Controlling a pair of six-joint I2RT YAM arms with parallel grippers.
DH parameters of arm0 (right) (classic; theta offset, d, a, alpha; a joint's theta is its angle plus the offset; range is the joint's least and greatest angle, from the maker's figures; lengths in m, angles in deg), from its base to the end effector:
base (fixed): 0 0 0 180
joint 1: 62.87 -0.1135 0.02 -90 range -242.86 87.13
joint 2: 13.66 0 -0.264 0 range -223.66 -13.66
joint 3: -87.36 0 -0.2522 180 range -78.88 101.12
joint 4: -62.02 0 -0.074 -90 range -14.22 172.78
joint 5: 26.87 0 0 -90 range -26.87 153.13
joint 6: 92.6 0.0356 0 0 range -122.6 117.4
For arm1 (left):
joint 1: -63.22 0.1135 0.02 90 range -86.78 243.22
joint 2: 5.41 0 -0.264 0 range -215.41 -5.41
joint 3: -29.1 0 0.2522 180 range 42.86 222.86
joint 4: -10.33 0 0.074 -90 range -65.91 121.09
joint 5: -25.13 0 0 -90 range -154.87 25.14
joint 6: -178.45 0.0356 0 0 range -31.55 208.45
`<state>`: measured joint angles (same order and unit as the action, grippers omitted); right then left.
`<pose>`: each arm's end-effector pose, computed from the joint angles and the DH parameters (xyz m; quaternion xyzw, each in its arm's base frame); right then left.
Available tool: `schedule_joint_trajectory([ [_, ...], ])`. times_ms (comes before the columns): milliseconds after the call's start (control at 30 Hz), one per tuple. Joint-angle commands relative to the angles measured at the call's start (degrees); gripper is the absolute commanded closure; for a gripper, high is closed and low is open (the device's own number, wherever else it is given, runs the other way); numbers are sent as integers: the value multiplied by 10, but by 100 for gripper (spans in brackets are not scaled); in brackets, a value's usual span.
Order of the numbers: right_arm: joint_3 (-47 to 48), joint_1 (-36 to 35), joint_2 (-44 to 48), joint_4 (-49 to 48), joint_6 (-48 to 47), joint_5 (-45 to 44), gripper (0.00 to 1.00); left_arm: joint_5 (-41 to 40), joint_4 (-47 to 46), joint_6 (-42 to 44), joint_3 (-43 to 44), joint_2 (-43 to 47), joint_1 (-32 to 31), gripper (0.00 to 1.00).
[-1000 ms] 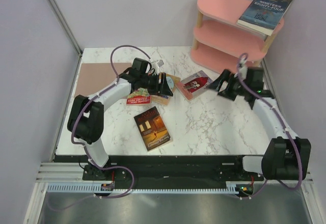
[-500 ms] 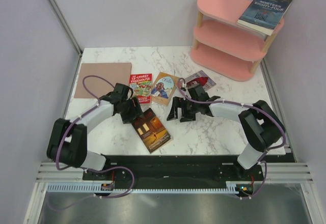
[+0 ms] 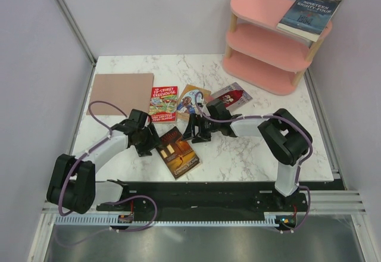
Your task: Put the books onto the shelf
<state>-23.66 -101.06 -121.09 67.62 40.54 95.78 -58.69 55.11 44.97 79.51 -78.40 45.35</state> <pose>0.2800 0.2447 0.1363 -0.0715 0.8875 0.4404 0.1155 0.2061 -0.0705 0.1681 -0.2067 0.9571 -0.1455 0.1416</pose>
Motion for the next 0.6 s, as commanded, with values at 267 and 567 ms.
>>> schedule_joint_trajectory([
  [267, 20, -32, -59, -69, 47, 84, 30, 60, -127, -42, -2, -80, -8, 31],
  [567, 15, -35, -48, -162, 85, 116, 100, 95, -174, 1, 61, -90, -7, 32],
])
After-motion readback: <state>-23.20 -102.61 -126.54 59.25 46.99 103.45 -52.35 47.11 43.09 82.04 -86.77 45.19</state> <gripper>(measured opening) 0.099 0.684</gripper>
